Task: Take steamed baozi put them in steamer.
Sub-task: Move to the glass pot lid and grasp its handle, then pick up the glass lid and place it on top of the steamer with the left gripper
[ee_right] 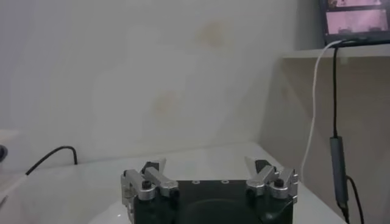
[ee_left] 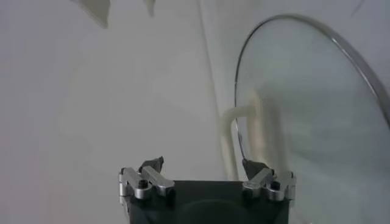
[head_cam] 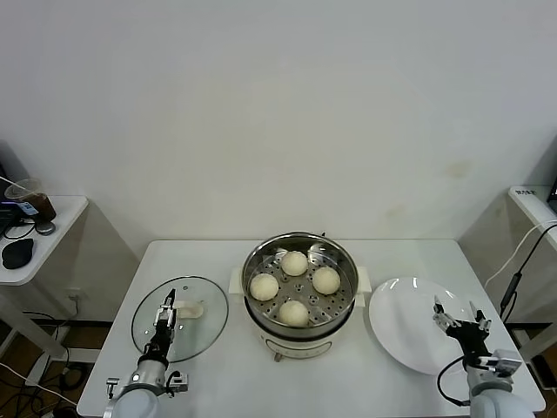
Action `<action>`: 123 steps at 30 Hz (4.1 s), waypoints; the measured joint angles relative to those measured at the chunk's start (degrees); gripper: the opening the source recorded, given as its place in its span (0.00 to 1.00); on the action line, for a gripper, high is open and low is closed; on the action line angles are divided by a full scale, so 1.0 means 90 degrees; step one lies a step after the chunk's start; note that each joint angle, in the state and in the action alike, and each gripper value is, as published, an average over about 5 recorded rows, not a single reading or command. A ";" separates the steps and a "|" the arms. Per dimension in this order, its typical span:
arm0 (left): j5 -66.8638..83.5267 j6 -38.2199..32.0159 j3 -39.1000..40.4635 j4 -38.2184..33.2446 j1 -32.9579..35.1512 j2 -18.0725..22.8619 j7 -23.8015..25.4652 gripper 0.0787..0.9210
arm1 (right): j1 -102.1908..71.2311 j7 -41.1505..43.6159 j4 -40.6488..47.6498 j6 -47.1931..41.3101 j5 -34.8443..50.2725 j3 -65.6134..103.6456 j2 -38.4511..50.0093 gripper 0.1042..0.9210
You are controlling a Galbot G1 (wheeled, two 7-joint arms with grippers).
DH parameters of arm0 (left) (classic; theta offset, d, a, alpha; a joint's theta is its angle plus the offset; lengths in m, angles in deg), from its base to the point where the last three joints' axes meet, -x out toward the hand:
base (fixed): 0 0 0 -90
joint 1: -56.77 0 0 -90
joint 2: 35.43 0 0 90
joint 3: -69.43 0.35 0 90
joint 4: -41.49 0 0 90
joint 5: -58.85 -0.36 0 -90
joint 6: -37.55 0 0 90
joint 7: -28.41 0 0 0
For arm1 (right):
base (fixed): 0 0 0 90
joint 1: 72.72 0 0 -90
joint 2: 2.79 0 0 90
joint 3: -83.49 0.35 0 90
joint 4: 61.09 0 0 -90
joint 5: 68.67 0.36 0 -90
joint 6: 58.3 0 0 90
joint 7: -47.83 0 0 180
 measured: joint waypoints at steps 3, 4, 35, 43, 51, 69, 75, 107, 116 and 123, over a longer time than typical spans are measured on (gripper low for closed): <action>-0.0005 0.0044 0.0015 0.0104 -0.0130 0.0031 0.0021 0.88 | 0.0007 0.0000 0.0032 0.0010 -0.0014 0.0000 -0.0005 0.88; -0.0008 0.0055 0.0016 0.0136 -0.0172 0.0037 0.0026 0.88 | 0.0009 -0.0001 0.0040 0.0013 -0.0017 0.0000 -0.0005 0.88; 0.0514 0.0136 0.0110 0.0981 -0.0994 0.0040 0.0087 0.72 | 0.0045 0.0019 0.0218 0.0048 -0.0138 -0.0029 -0.0088 0.88; 0.0789 0.0255 0.0056 0.0895 -0.0950 0.0093 0.0217 0.44 | 0.0043 0.0038 0.0235 0.0066 -0.0158 -0.0074 -0.0092 0.88; 0.0924 0.0537 -0.0108 0.0465 -0.0727 0.0191 0.0413 0.17 | 0.0079 0.0059 0.0228 0.0075 -0.0164 -0.0122 -0.0124 0.88; -0.0055 0.2672 -0.0228 -0.1658 -0.0382 0.0646 0.1587 0.12 | 0.0097 0.0093 0.0049 -0.0054 -0.0170 -0.0213 -0.0059 0.88; -0.0564 0.3135 -0.0084 -0.2291 -0.0392 0.0882 0.2243 0.12 | 0.0068 0.0096 -0.0017 -0.0102 -0.0164 -0.0187 -0.0018 0.88; -0.1336 0.3749 0.3253 -0.2370 -0.1902 0.2104 0.3714 0.12 | -0.0030 0.0105 0.0047 -0.0164 -0.0236 0.0102 0.0047 0.88; -0.1215 0.3766 0.3857 -0.2028 -0.2174 0.2202 0.3675 0.12 | -0.0009 0.0106 0.0064 -0.0150 -0.0268 0.0128 -0.0033 0.88; -0.1306 0.3775 0.3963 -0.1775 -0.2263 0.2241 0.3635 0.12 | 0.0006 0.0106 0.0029 -0.0154 -0.0282 0.0146 -0.0072 0.88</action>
